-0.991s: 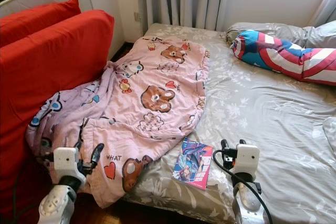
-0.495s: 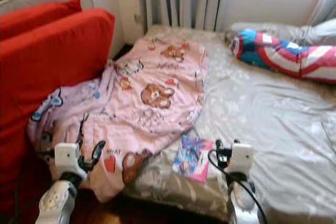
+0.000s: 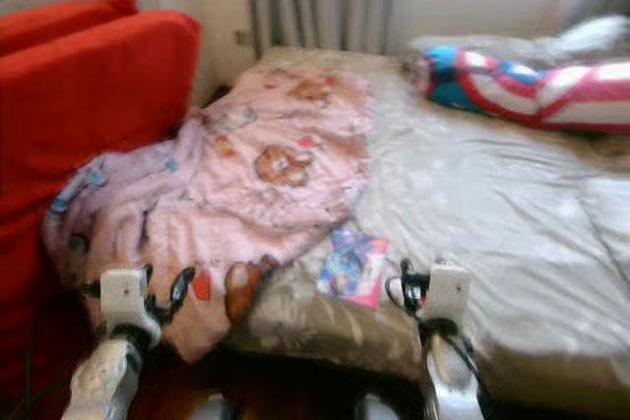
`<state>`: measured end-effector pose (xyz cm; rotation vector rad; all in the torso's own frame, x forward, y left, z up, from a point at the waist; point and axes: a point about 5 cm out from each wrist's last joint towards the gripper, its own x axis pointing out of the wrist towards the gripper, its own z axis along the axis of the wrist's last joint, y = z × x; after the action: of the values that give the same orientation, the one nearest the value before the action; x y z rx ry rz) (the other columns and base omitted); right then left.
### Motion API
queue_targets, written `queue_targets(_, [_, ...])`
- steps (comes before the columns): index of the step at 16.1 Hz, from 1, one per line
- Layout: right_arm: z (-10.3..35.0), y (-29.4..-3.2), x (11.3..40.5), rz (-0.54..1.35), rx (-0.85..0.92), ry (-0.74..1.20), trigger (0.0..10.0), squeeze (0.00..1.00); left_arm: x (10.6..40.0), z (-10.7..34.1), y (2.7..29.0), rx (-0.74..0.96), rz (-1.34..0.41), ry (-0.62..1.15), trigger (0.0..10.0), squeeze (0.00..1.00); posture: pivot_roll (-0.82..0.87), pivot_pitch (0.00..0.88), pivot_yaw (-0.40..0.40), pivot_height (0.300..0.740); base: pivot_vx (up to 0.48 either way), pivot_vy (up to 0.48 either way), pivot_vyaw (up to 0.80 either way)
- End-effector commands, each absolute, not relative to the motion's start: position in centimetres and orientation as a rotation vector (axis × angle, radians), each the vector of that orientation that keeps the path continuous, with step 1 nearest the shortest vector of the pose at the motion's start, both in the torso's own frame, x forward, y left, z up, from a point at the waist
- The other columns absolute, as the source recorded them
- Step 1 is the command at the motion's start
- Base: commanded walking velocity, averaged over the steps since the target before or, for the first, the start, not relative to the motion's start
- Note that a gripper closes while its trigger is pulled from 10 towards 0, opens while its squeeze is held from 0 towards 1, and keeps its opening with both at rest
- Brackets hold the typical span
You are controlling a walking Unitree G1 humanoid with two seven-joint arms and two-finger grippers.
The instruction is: Clean up the room
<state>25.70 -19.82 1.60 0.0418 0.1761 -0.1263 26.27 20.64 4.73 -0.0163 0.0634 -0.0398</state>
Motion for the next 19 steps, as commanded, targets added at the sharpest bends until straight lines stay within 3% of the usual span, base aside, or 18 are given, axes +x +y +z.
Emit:
queue_targets(1, [2.7,-19.5,26.7,-0.117,0.044,0.141,10.0,0.00,26.1,4.8,20.9,-0.016,-0.033,0.067,10.0,0.00,-0.01,0.003,0.001,0.655,0.000,0.000,0.00])
queue_targets(10, [2.7,-19.1,26.9,-0.125,0.042,0.143,10.0,0.00,26.2,4.9,19.9,-0.036,-0.082,0.084,10.0,0.00,-0.02,0.023,0.012,0.655,0.000,0.000,0.00])
queue_targets(16, [2.6,-19.1,26.9,-0.140,0.054,0.154,10.0,0.00,26.2,5.1,20.2,-0.033,-0.085,0.089,10.0,0.00,-0.02,0.029,0.013,0.655,0.313,0.000,0.00])
queue_targets(19, [2.7,-19.0,26.9,-0.136,0.061,0.152,10.0,0.00,26.1,5.0,19.9,-0.035,-0.090,0.091,10.0,0.00,-0.02,0.029,0.010,0.655,0.334,0.000,-0.67])
